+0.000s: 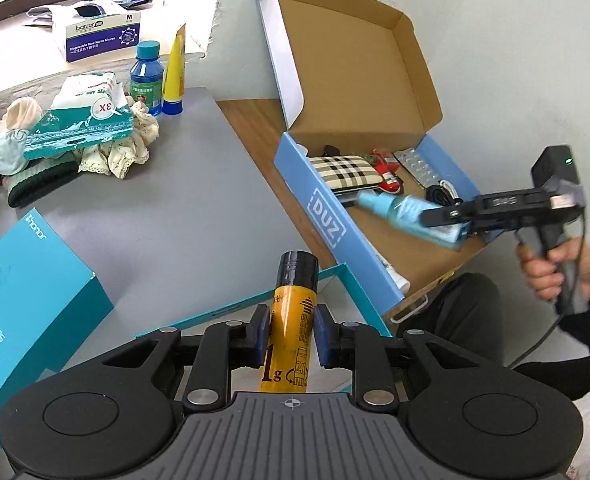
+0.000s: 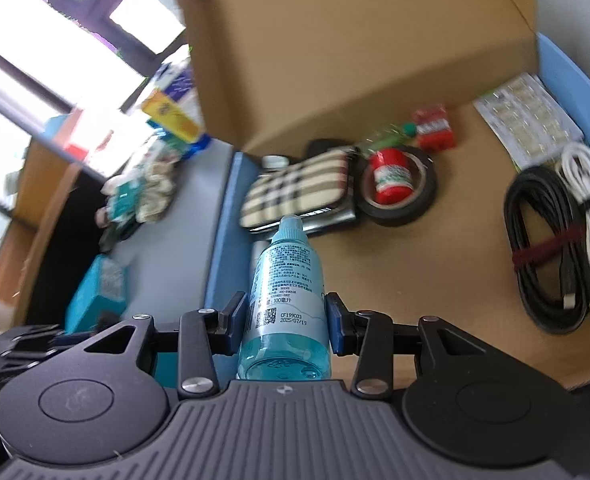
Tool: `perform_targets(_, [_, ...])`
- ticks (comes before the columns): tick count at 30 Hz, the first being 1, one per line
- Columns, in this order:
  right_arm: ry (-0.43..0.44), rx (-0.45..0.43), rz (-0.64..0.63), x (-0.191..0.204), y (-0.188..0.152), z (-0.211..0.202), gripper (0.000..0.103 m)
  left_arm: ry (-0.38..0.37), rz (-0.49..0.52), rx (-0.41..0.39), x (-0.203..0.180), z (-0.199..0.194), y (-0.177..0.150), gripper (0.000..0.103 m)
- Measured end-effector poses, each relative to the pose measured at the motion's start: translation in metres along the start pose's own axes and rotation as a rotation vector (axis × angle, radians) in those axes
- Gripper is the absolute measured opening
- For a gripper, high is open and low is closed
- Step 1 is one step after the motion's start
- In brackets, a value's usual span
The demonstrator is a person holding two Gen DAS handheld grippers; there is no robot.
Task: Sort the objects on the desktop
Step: 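Lift the glue stick with the left gripper while the right gripper lowers the spray bottle into the cardboard box, then bring the right gripper to the glue stick held by the left gripper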
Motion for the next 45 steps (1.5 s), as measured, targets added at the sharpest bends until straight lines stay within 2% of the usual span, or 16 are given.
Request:
perform_targets(6, [-0.066,0.015,-0.027,0.013,-0.013,0.024,0.047,0.000,-0.013,-0.008,0.004,-0.002,-0.003,0.026])
perform_targets(12, [-0.054,-0.023,-0.112,0.036,-0.026,0.023,0.049,-0.004,-0.020,-0.014,0.006,-0.004,-0.004,0.026])
perform_targets(14, [-0.050,-0.036,-0.141,0.044,-0.030,0.023,0.063,-0.006,-0.020,-0.016,0.007,-0.004,-0.005,0.026])
perform_targets(16, [-0.046,-0.048,-0.169,0.051,-0.034,0.023,0.066,-0.007,-0.021,-0.018,0.008,-0.004,-0.005,0.026])
perform_targets(24, [-0.030,-0.100,-0.282,0.082,-0.051,0.021,0.064,-0.008,-0.018,-0.019,0.008,-0.004,-0.005,0.026])
perform_targets(26, [0.025,-0.092,-0.293,0.103,-0.039,0.004,0.060,-0.009,-0.018,-0.019,0.008,-0.004,-0.005,0.026])
perform_targets(31, [0.190,-0.011,-0.259,0.124,-0.040,0.021,0.057,-0.018,-0.029,-0.019,0.010,-0.004,-0.005,0.026])
perform_targets(34, [0.249,0.035,-0.239,0.133,-0.044,0.036,0.056,-0.022,-0.030,-0.019,0.011,-0.004,-0.005,0.026])
perform_targets(40, [0.359,0.119,-0.057,0.136,-0.051,0.068,0.053,-0.028,-0.027,-0.023,0.011,-0.004,-0.006,0.026])
perform_targets(45, [0.416,0.142,0.048,0.138,-0.049,0.083,0.052,-0.037,-0.036,-0.021,0.013,-0.004,-0.006,0.026])
Point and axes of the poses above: each gripper's, at about its wrist camera, not at the fingertips, and z roughly the way its jaws point, x to its left, y to its top, the point moved 2 cm from there along z, roughly the way its jaws point, and after that the axes turned 7 degrees about x, right-handed, at the moved point
